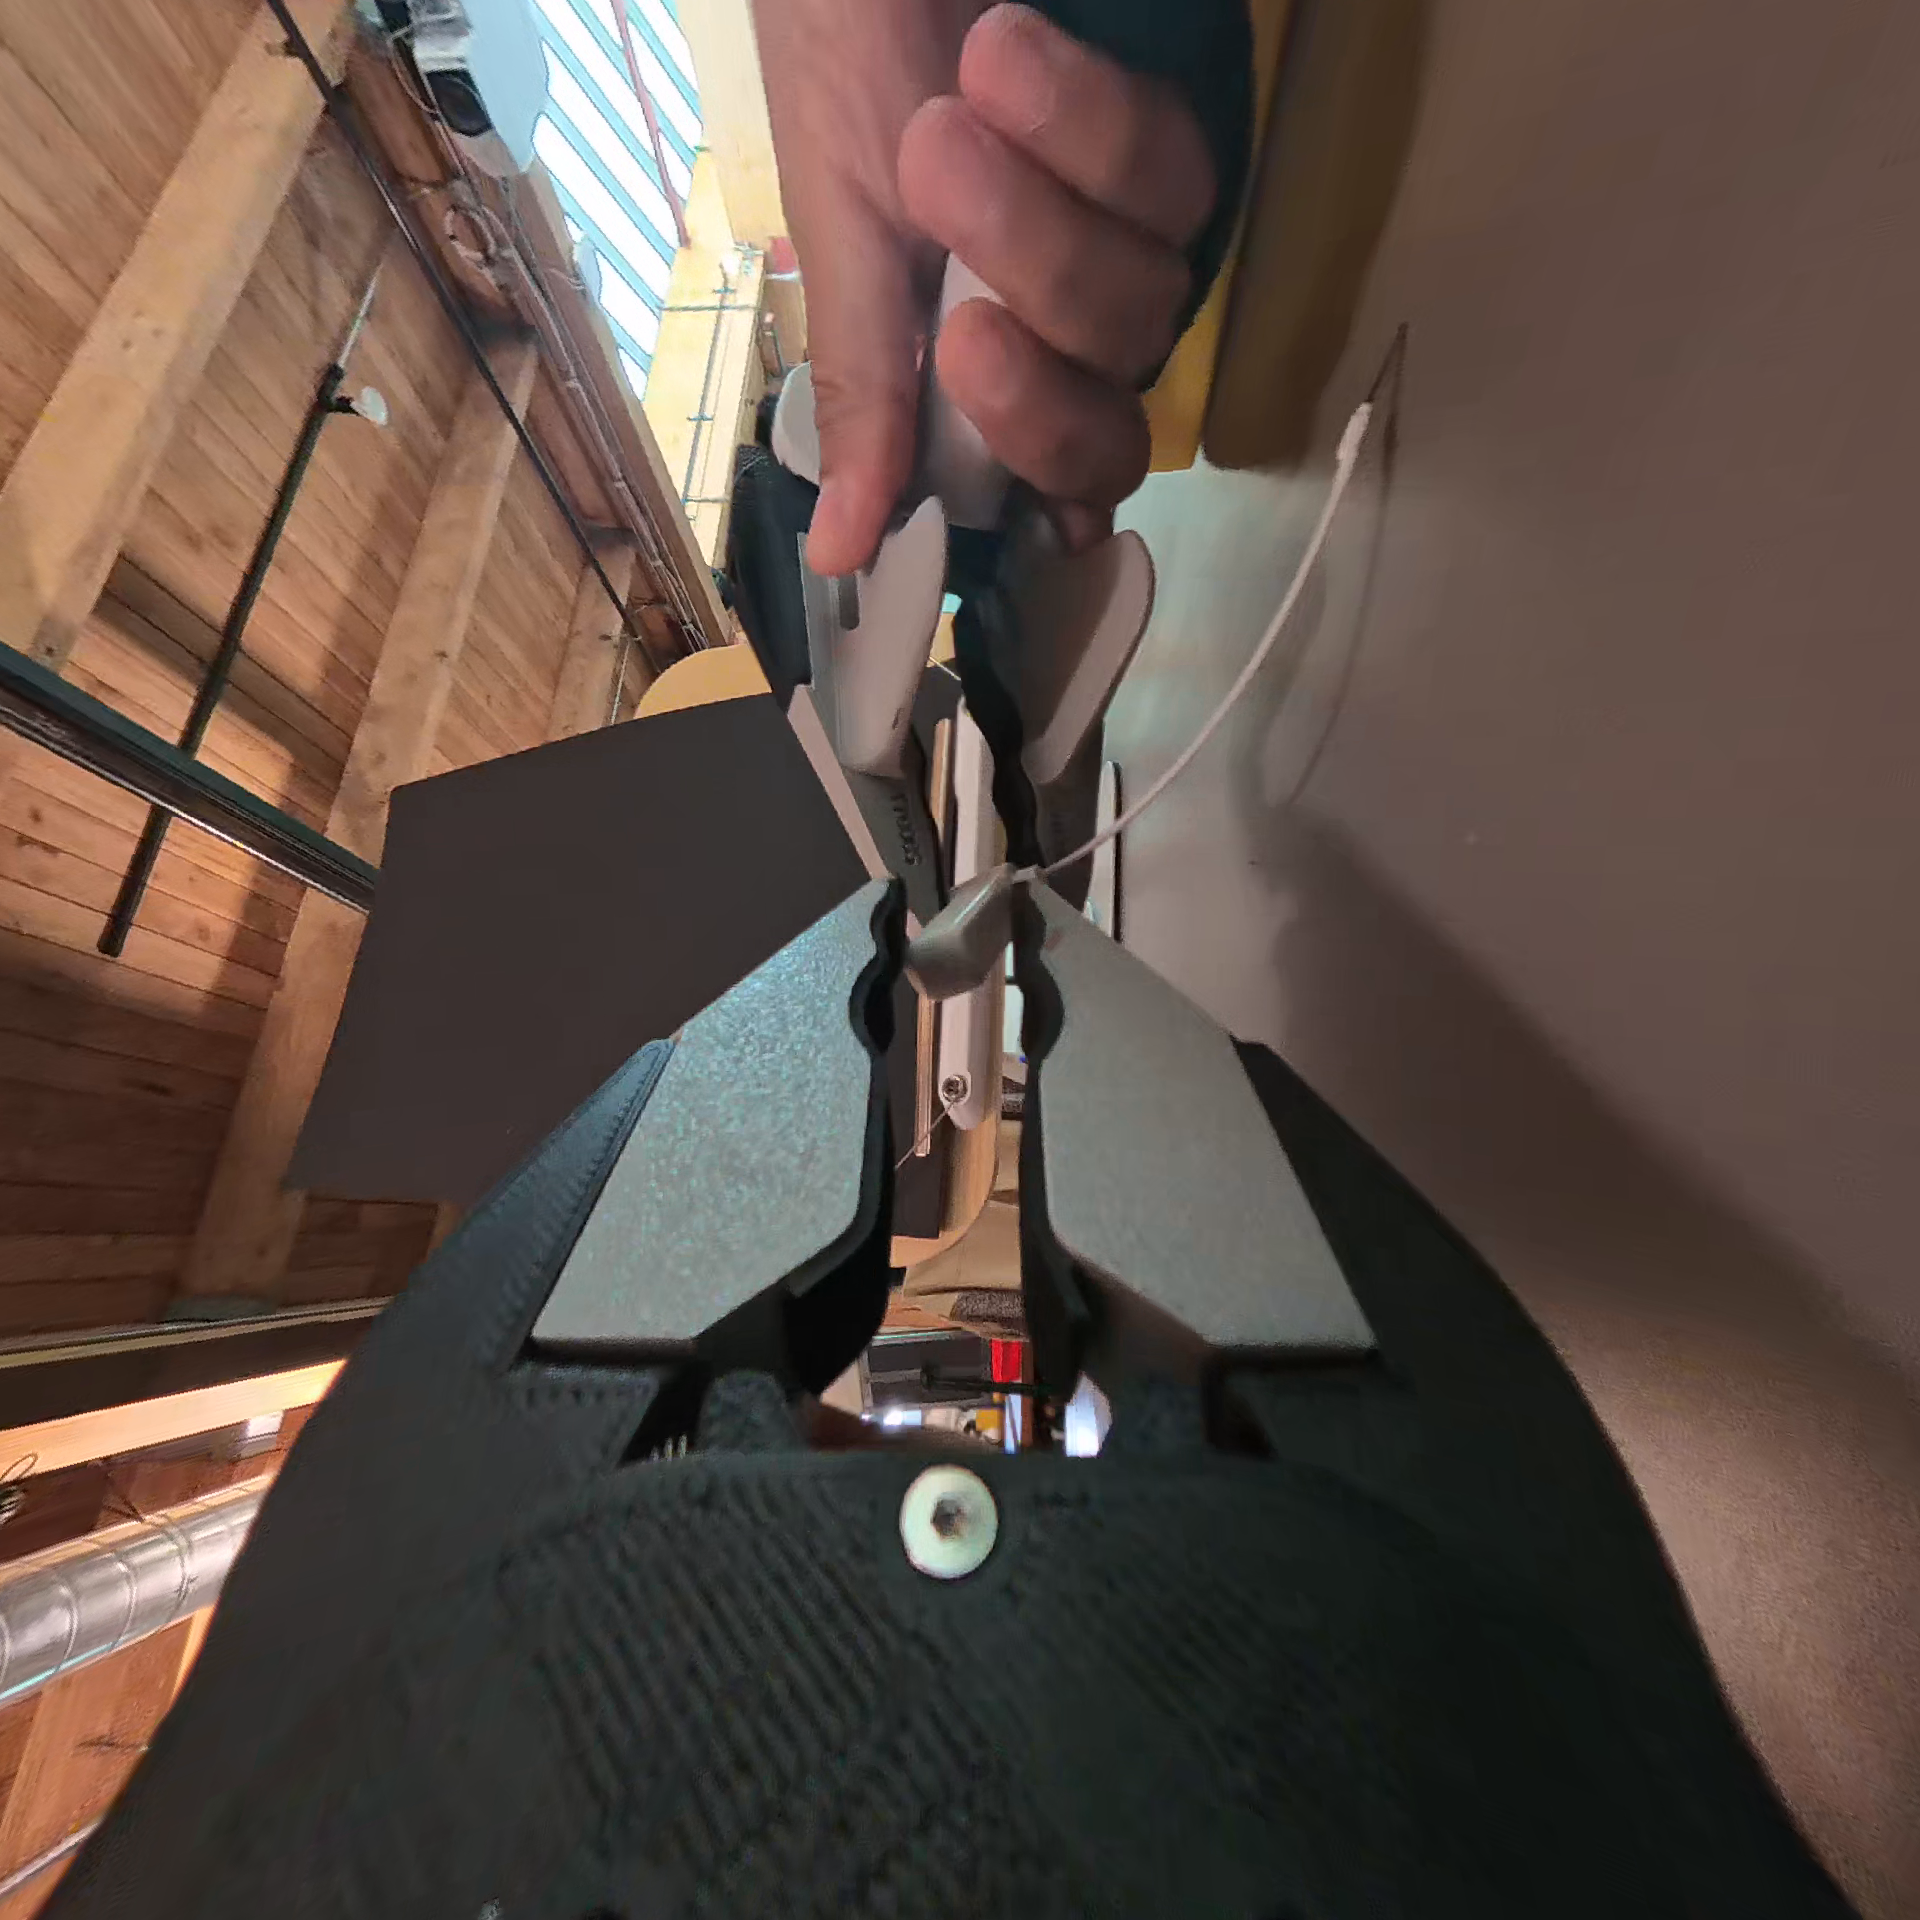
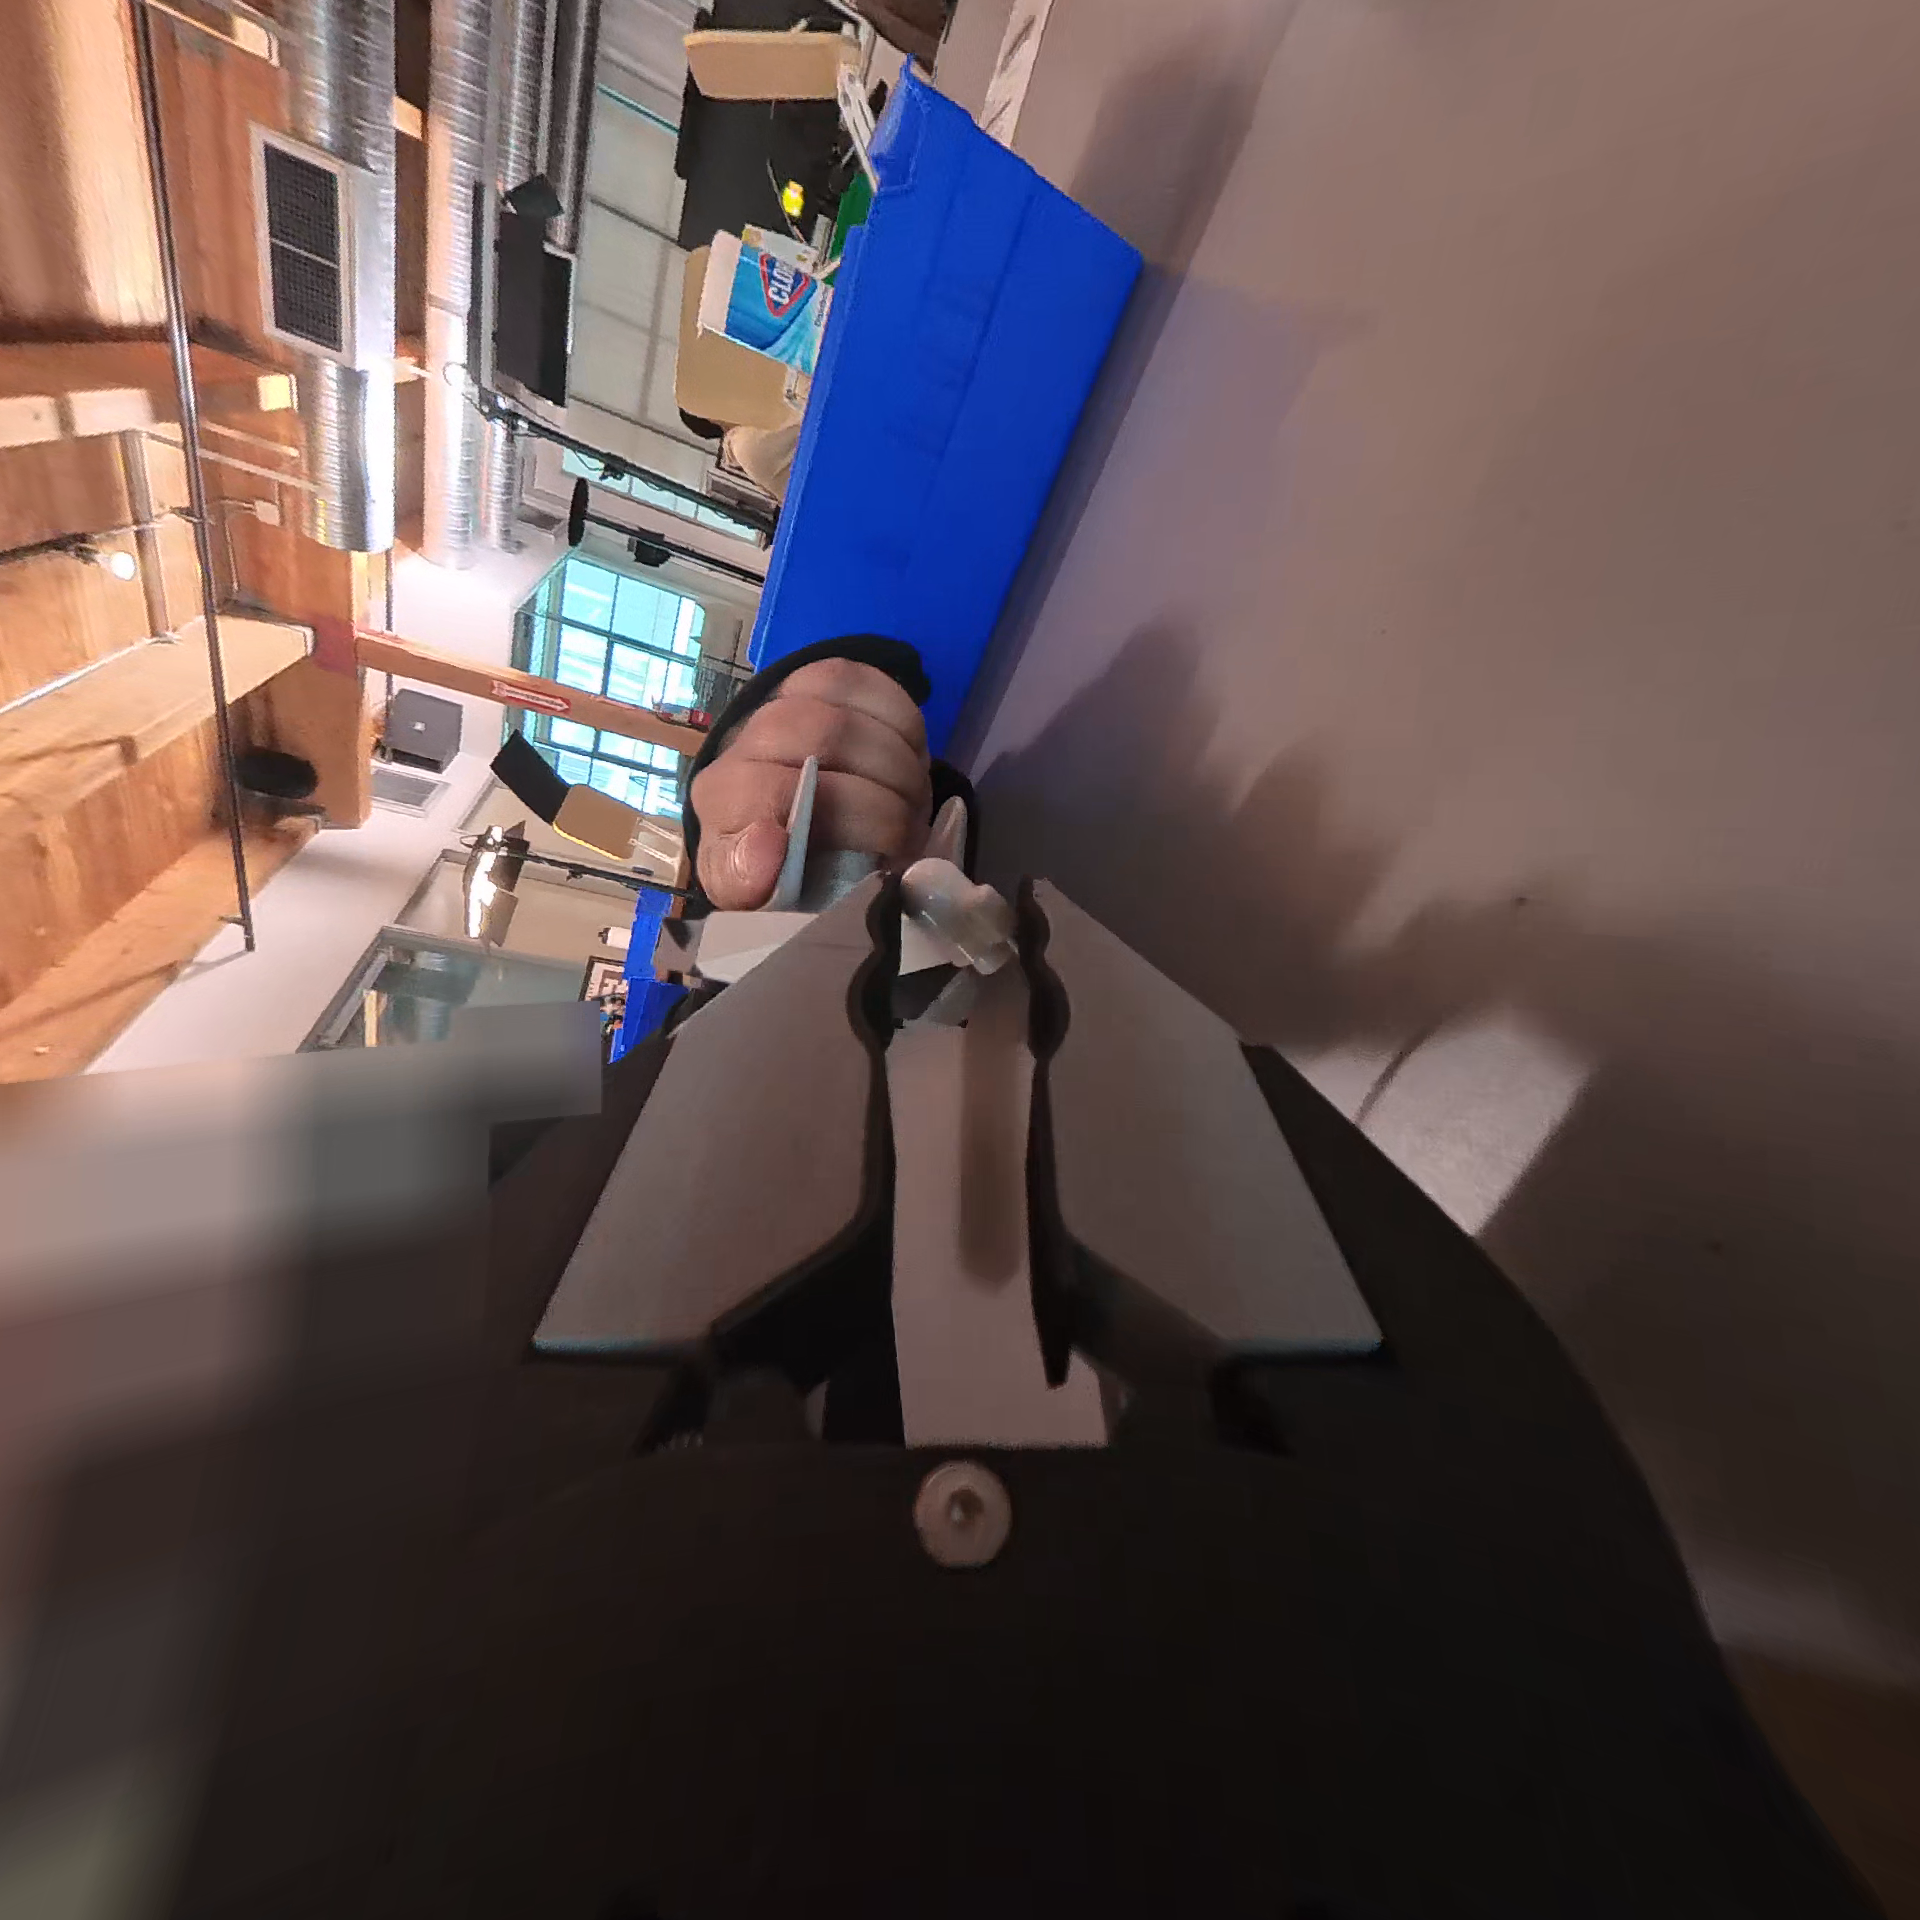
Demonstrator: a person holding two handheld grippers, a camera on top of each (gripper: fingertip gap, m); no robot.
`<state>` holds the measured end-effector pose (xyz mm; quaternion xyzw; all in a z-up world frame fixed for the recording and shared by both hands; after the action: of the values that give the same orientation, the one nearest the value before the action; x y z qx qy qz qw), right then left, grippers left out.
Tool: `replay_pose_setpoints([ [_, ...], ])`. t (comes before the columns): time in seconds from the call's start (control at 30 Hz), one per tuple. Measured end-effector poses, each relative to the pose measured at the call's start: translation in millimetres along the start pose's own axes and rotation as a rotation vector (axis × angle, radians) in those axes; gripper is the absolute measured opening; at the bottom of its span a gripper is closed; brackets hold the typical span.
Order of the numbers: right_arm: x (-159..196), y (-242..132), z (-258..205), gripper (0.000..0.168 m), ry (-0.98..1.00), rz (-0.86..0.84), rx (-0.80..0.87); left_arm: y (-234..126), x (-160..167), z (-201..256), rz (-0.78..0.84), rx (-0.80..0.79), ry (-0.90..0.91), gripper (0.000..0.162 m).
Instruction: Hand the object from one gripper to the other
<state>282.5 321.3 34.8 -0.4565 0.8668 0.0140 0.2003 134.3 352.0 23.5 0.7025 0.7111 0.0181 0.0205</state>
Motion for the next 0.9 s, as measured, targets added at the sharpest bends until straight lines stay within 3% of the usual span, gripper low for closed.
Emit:
replay_pose_setpoints([
  [0.1, -0.1, -0.8, 2.3, 0.019, 0.010, 0.005, -0.018, 0.8, 0.2, -3.1, -0.020, 0.016, -0.056, 0.017],
  [0.17, -2.0, -1.0, -1.2, 0.019, -0.030, 0.027, -0.028, 0.7, 1.3, -9.7, -0.016, 0.008, -0.189, 0.016],
  [0.2, -3.2, -1.0, -4.6, 0.019, -0.075, 0.039, -0.023, 0.1, 2.1, -14.4, -0.003, 0.019, -0.315, 0.015],
  [0.37, -11.4, -9.0, -23.5, 0.052, -0.487, 0.107, 0.244, -0.7, 18.0, -37.2, 0.071, 0.106, -0.947, 0.012],
  [0.43, -12.8, -17.0, -35.4, 0.050, -0.614, 0.160, 0.263, -2.9, 31.1, -45.0, 0.128, 0.127, -1.179, 0.012],
  [0.57, -16.8, -44.8, -57.1, 0.043, -0.743, 0.344, 0.195, -9.4, 55.7, -54.3, 0.376, 0.197, -1.662, 0.012],
  [0.67, -9.9, -50.6, -69.3, 0.044, -0.840, 0.319, 0.075, -10.8, 61.8, -54.7, 0.633, 0.311, -1.970, 0.012],
  [0.73, 0.7, -41.7, -75.5, 0.048, -0.960, 0.245, 0.057, -8.8, 62.1, -51.8, 0.718, 0.345, -2.094, 0.012],
  [0.9, 20.8, -11.4, -87.1, 0.053, -1.239, 0.194, 0.246, -3.5, 54.2, -48.0, 0.796, 0.474, -2.259, 0.012],
])
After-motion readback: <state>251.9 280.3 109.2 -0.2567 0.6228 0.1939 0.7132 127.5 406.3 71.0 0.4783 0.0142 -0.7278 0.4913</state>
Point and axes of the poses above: each gripper's, where its closed fingertips meet, y out along the fingers, x out of its underside, z = x × y across the jaws, the point moved 9 cm from there along -y, back along the fingers, and after that the axes turned 1 degree about -x, right-handed, at the moved point
